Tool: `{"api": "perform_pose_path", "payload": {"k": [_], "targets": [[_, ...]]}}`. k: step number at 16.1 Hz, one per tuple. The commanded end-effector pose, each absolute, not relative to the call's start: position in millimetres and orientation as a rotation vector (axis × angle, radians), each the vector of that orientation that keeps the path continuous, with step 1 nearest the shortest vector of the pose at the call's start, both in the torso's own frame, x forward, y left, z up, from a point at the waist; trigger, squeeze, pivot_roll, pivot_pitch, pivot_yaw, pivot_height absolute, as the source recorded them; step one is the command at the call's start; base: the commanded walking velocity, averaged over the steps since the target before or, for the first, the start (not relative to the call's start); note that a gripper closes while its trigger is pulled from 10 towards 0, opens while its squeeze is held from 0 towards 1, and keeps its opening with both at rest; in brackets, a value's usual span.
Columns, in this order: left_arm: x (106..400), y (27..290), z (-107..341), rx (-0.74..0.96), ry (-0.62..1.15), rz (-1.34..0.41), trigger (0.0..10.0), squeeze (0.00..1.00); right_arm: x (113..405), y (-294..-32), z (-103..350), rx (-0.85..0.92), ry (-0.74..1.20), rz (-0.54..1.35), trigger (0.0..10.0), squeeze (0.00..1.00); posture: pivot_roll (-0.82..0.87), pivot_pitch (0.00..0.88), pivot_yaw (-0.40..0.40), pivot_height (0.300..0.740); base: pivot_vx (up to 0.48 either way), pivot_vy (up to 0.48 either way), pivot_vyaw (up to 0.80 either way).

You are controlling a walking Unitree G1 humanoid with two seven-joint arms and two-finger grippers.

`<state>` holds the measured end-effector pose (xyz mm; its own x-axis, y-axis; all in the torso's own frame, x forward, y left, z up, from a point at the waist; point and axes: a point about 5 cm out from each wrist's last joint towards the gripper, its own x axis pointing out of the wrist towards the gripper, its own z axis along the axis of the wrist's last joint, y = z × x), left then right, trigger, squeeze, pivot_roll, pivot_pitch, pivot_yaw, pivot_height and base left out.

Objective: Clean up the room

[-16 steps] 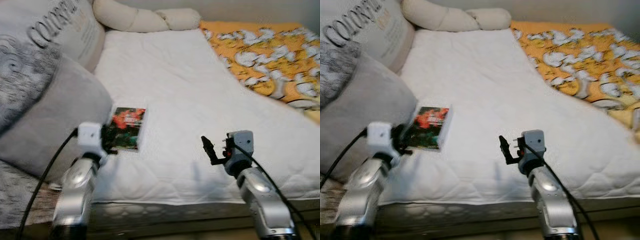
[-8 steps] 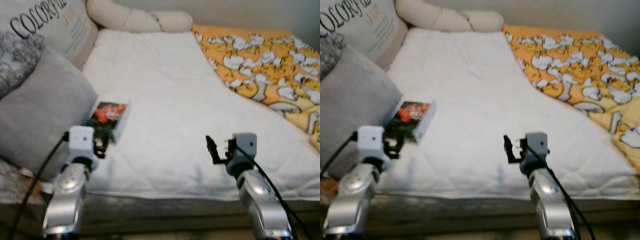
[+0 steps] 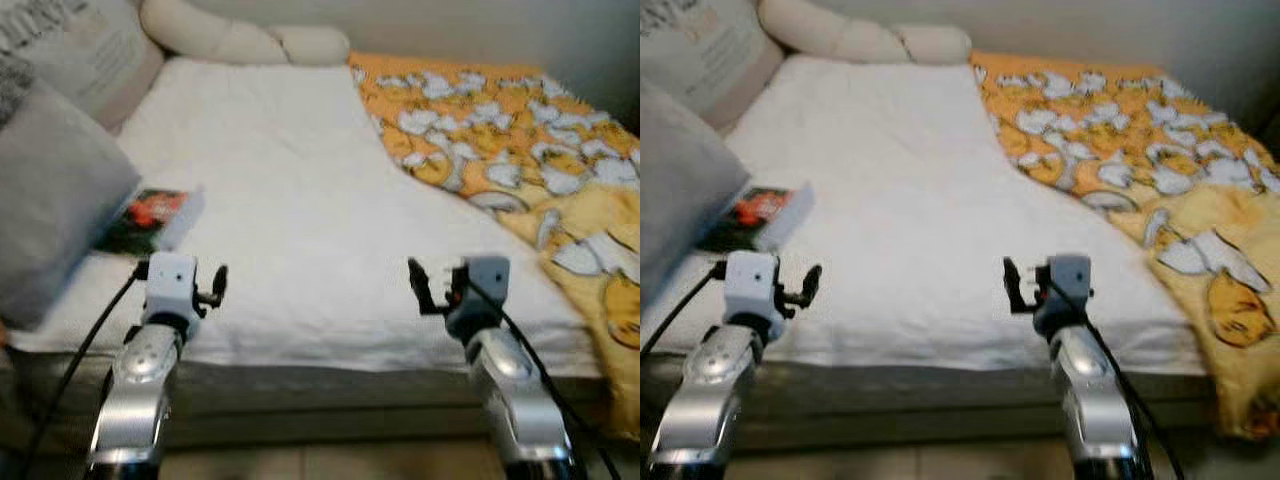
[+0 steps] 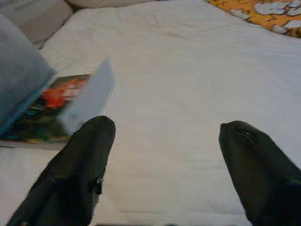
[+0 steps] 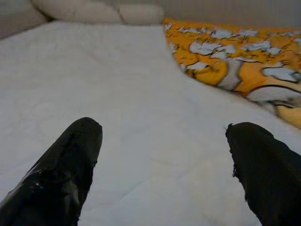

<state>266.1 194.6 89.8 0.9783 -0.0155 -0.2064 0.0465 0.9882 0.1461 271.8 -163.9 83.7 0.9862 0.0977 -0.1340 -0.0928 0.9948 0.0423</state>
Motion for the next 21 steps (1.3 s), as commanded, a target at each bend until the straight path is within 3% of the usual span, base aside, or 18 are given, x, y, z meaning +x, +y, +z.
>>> {"api": "perform_pose_path", "payload": {"k": [1,15,18,19,21], "targets": [[271,186,91,0.125,0.203,-0.054,10.0,1.00,270,-172,77,0.022,0.159,0.062,10.0,1.00,0.03,0.000,-0.025,0.740,0.000,-0.431,0.00],[284,177,93,0.124,0.180,-0.050,10.0,1.00,282,-170,79,0.010,0.140,0.038,10.0,1.00,0.02,0.000,-0.024,0.740,0.000,-0.433,0.03],[289,175,97,0.126,0.152,-0.064,10.0,1.00,286,-165,79,0.015,0.153,0.066,10.0,1.00,0.01,0.000,-0.022,0.740,0.000,0.000,0.00],[290,174,98,0.119,0.146,-0.071,10.0,1.00,288,-164,79,0.004,0.158,0.063,10.0,0.00,0.01,0.000,-0.025,0.740,0.000,0.000,0.00],[292,170,100,0.118,0.135,-0.089,10.0,1.00,290,-165,81,-0.018,0.156,0.059,10.0,0.00,0.01,0.000,-0.026,0.740,0.000,0.000,0.00]]}}
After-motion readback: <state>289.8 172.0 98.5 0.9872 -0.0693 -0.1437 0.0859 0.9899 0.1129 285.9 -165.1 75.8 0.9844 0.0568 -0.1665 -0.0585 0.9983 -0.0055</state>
